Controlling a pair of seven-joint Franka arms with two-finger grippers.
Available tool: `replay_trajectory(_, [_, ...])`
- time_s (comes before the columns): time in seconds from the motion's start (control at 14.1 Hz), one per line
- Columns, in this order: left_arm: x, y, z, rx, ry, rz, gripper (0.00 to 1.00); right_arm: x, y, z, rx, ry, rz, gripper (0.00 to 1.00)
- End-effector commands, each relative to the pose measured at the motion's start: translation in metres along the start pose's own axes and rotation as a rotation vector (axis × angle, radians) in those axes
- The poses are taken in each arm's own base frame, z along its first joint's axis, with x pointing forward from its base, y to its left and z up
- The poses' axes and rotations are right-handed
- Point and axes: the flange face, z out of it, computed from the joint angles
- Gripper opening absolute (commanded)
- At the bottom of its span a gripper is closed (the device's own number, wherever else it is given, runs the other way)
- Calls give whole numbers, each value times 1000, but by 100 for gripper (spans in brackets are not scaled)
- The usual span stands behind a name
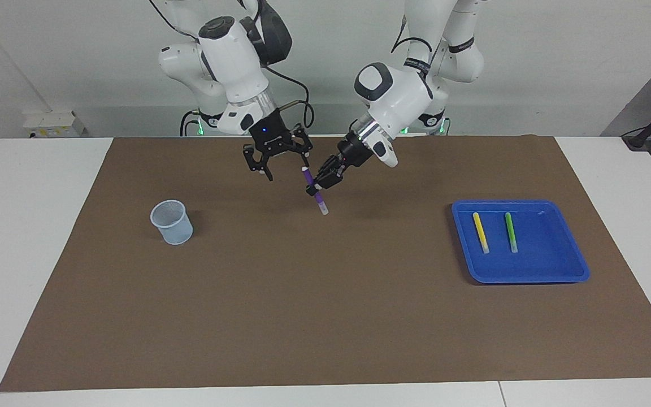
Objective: Right arm passes pens to left for tray arrangement
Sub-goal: 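Open the right gripper and pull back while the left gripper holds the pen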
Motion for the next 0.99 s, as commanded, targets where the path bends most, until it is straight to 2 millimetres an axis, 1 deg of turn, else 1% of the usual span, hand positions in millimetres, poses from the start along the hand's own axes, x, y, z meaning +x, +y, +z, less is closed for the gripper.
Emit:
replay_trajectory(0.0, [26,-7,-21,60,-61,149,0,2,50,-10,-50,-62,-57,100])
replay_trajectory(0.14, [38,-12,-29,150,-62,258,0,3,87,-17,-101,-92,-94,100])
replay_trajectory(0.28, [56,-10,-44,313,-54,382,0,2,114,-22,-109,-108,-46,100])
replay_trajectory(0.42, [69,-12,-55,455,-21,499,0,1,126,-25,-113,-115,-19,100])
replay_trajectory(0.57, [74,-16,-59,568,14,617,0,-1,134,-26,-128,-121,-11,100])
replay_trajectory(0.64, [79,-18,-62,625,42,673,0,-1,145,-31,-168,-154,-17,100])
replay_trajectory(0.71, [91,-18,-70,677,70,721,0,1,155,-42,-216,-182,-28,100])
replay_trajectory(0.78, [100,-19,-78,735,78,770,0,3,159,-52,-246,-219,-33,100])
replay_trajectory(0.85, [108,-16,-87,787,83,821,0,7,165,-59,-247,-258,-21,100])
replay_trajectory(0.92, [118,-12,-99,840,93,854,0,11,182,-69,-246,-285,15,100])
